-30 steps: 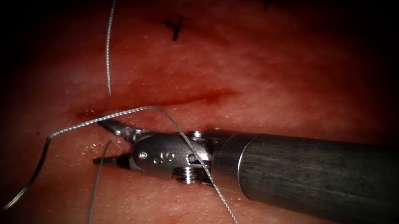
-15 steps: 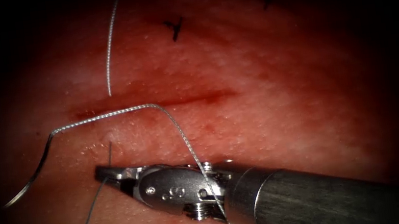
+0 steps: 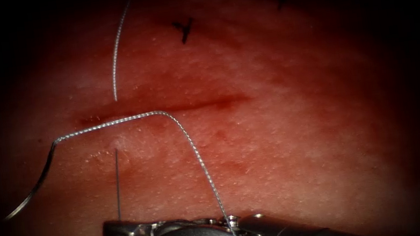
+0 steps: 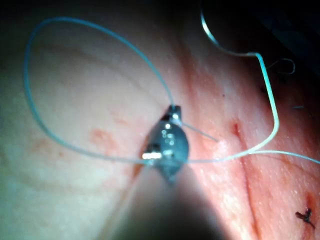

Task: Wound Closure

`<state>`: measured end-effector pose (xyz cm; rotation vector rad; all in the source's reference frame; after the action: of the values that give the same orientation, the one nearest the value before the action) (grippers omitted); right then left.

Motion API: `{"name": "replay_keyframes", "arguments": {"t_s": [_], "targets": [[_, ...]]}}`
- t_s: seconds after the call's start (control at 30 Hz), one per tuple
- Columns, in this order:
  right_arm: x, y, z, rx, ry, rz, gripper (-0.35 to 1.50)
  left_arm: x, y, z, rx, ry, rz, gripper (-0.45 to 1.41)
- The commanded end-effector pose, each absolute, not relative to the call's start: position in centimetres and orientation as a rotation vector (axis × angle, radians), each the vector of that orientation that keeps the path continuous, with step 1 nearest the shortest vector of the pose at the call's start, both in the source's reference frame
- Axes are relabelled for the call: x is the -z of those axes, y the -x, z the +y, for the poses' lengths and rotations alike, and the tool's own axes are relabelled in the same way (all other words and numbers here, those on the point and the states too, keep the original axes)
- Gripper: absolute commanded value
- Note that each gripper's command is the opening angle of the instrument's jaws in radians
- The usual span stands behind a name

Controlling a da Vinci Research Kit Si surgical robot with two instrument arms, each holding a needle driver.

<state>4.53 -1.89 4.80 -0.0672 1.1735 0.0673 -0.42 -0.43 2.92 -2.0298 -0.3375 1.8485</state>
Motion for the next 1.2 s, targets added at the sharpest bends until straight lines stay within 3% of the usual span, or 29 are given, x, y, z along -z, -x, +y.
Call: {"name": "replay_keyframes", "arguments": {"t_s": [0.03,0.33,0.57,0.6,0.63,0.67,0.7,0.73,1.2], "targets": [[-4.9,-4.61,-1.7,-0.095,0.087,1.182,1.05,-3.0,0.48,-0.4,-1.848,2.032,-0.337,-0.45],[-5.4,-4.84,-1.1,-0.130,0.139,1.127,1.36,-3.0,0.50,-0.4,-1.848,2.031,-0.334,-0.45],[-5.8,-4.91,-1.1,-0.120,0.157,1.107,1.26,-3.0,0.49,-0.4,-1.848,2.031,-0.334,-0.45],[-5.8,-4.91,-1.1,-0.117,0.158,1.105,1.21,-3.0,0.49,-0.4,-1.848,2.031,-0.334,-0.45],[-5.9,-4.89,-1.1,-0.113,0.160,1.105,1.03,-3.0,0.49,-0.4,-1.848,2.031,-0.334,-0.45],[-5.9,-4.86,-1.1,-0.109,0.161,1.106,0.73,-3.0,0.49,-0.4,-1.848,2.031,-0.334,-0.45],[-5.9,-4.84,-1.1,-0.104,0.159,1.106,0.27,-3.0,0.49,-0.4,-1.848,2.031,-0.334,-0.45],[-5.9,-4.82,-1.2,-0.097,0.155,1.105,-0.35,-3.0,0.49,-0.4,-1.848,2.032,-0.334,-0.45],[-5.3,-4.76,-1.6,-0.057,0.102,1.126,-0.35,-3.0,0.51,-0.4,-1.848,2.031,-0.333,-0.45]]}}
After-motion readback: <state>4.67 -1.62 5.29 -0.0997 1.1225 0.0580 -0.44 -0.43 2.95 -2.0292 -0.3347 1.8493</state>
